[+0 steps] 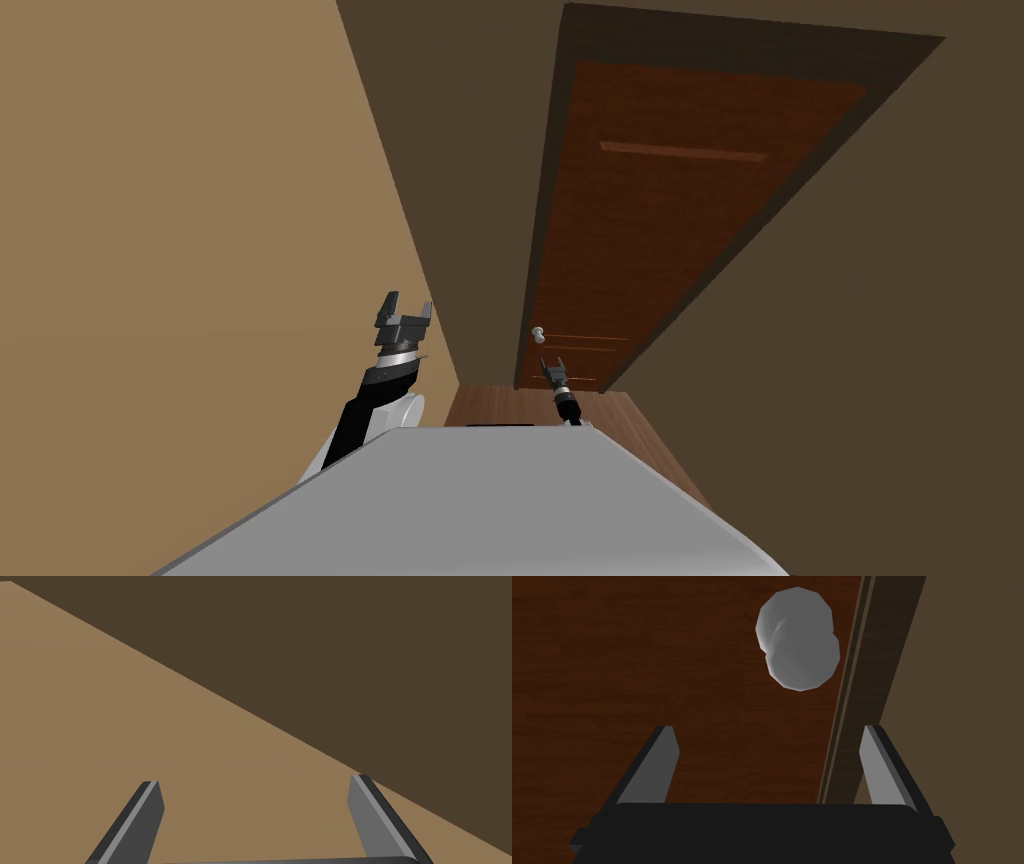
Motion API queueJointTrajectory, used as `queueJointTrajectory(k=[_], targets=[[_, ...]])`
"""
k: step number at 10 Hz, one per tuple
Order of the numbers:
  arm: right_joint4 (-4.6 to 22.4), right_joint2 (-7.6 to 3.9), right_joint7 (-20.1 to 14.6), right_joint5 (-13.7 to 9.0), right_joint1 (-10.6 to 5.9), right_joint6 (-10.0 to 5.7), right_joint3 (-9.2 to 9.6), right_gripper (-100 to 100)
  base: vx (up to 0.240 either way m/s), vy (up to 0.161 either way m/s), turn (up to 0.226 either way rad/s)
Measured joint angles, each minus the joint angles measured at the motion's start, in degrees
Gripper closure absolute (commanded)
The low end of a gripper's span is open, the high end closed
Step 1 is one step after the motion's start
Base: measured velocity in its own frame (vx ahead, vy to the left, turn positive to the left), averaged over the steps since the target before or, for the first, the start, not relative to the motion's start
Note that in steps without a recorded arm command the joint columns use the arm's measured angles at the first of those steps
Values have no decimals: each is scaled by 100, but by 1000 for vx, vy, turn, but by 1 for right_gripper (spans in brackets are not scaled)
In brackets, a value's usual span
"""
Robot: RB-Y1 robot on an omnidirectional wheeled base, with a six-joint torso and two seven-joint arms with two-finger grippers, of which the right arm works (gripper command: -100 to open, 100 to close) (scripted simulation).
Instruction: Pull the door open
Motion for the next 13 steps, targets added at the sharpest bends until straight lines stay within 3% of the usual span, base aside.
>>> queueJointTrajectory(k=[3,6,7,13], targets=[[-67,177,100,-92,-89,73,-220,-100,201,8,46],[-86,356,175,-126,-142,75,-328,-100,179,-3,26],[-88,362,178,-127,-147,75,-330,100,-11,4,15],[-59,372,180,-113,-127,96,-308,100,-21,1,5]])
